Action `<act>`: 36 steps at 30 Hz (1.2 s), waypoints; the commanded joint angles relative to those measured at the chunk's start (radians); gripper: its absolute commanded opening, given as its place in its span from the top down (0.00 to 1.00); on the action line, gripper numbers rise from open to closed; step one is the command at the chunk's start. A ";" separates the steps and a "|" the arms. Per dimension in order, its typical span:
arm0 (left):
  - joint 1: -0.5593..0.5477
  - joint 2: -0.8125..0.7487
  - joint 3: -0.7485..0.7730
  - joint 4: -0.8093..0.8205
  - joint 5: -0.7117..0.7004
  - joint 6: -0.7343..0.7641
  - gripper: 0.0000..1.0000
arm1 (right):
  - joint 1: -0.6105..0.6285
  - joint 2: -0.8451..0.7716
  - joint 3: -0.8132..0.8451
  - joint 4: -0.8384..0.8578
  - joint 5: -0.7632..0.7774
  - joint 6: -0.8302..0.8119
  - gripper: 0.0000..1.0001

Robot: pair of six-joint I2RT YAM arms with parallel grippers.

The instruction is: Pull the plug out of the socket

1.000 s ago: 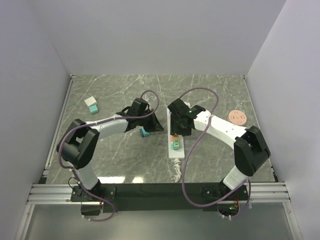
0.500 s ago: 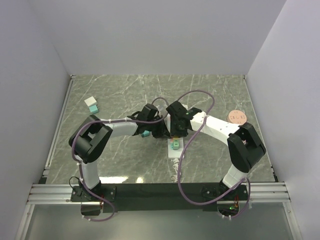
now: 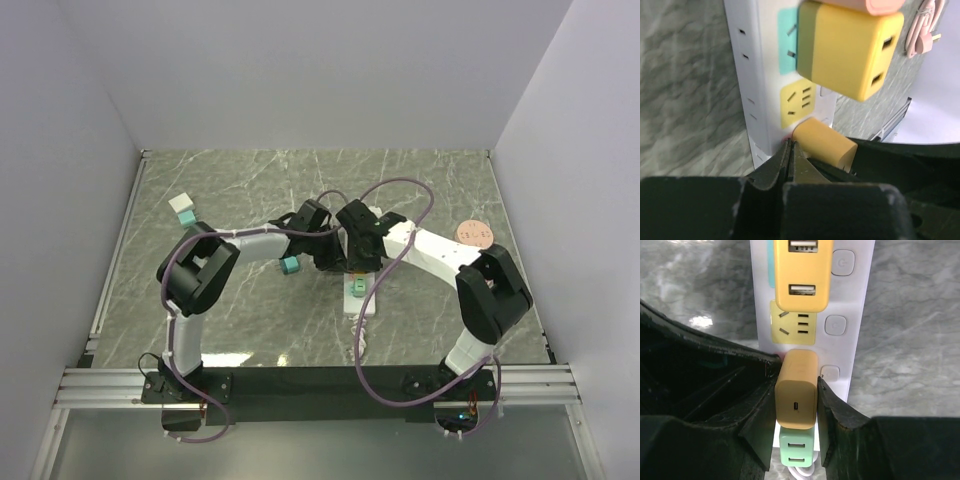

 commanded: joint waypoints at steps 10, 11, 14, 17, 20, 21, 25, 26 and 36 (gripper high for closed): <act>-0.040 0.169 0.041 -0.160 -0.145 0.029 1.00 | 0.004 -0.127 0.185 -0.139 0.074 0.024 1.00; -0.041 0.174 0.042 -0.160 -0.147 0.028 1.00 | -0.002 -0.137 0.181 -0.130 0.074 0.027 1.00; -0.043 0.177 0.048 -0.158 -0.145 0.023 1.00 | -0.015 -0.149 0.173 -0.137 0.071 0.028 1.00; -0.040 0.142 0.048 -0.147 -0.134 0.026 1.00 | -0.029 -0.181 0.179 -0.168 0.088 0.028 1.00; -0.029 0.042 0.048 -0.138 -0.182 0.034 1.00 | -0.040 -0.265 0.181 -0.177 0.083 0.018 1.00; -0.012 0.014 0.051 -0.135 -0.188 0.037 1.00 | -0.046 -0.290 0.166 -0.163 0.051 0.004 1.00; 0.055 -0.140 0.047 -0.104 -0.219 0.023 1.00 | -0.066 -0.374 0.097 -0.036 -0.159 -0.051 1.00; 0.074 -0.202 0.042 -0.103 -0.229 0.020 0.99 | -0.066 -0.373 0.090 -0.015 -0.190 -0.054 1.00; 0.344 -0.501 -0.161 -0.120 -0.226 0.037 0.98 | -0.052 -0.142 -0.043 0.346 -0.587 -0.002 1.00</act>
